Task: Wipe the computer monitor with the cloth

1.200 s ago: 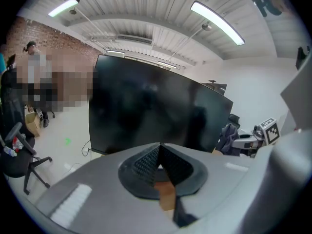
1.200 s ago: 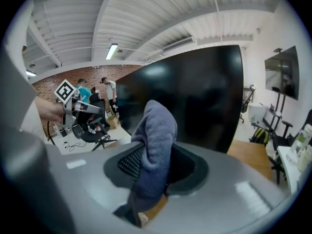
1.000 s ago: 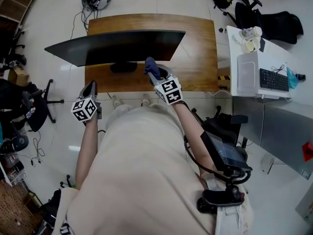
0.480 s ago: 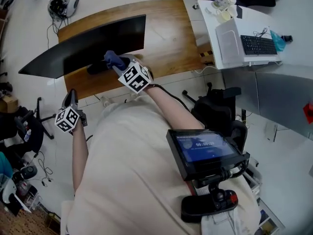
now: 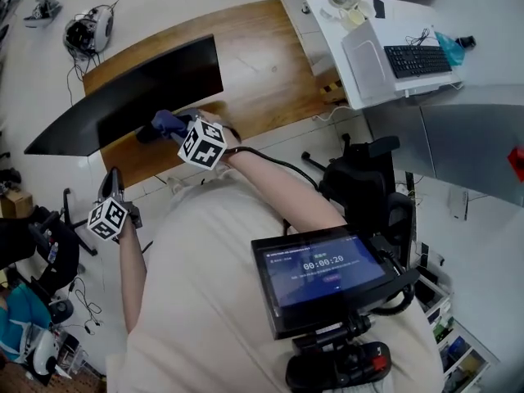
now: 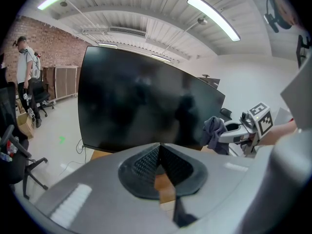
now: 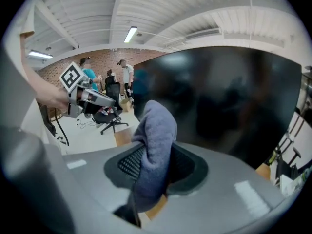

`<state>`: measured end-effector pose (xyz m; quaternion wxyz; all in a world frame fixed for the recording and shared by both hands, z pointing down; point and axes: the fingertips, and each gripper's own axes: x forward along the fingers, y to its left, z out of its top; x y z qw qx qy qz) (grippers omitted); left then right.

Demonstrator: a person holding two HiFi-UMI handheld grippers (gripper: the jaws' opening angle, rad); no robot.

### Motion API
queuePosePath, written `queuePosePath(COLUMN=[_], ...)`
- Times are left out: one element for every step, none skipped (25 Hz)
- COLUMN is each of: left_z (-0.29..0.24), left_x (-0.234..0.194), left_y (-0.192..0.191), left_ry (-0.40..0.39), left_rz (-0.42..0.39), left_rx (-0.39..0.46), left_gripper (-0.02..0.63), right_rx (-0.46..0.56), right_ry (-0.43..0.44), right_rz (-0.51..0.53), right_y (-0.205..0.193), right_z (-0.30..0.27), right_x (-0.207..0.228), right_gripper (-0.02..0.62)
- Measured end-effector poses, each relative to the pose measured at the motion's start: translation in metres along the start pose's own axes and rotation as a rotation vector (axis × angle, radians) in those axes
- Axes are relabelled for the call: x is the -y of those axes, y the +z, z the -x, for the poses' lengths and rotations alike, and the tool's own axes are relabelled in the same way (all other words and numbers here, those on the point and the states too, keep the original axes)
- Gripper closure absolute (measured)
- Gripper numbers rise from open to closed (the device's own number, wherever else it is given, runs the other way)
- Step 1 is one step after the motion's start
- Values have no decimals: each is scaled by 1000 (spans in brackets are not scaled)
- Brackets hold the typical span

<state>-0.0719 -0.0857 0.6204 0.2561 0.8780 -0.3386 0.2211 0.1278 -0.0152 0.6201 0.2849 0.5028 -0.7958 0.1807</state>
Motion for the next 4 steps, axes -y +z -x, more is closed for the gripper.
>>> queuePosePath(left_z=[-1,-3,-4,-6], left_x=[2,4,6,9], left_y=[1,1,2,2], left_ry=[-3,-5,-9,-12], left_rz=[-1,-2,-1,-1], left_rx=[0,0,0,-1], left_gripper=[601,601,601,601], right_rx=[4,8,12,16], right_ry=[-2,-4,-7,-10], right_rz=[0,-3,-6,-10], right_y=[1,2,3,3], right_z=[1,3,5,6], right_x=[1,2,4,5], right_gripper=[480,480,480,480])
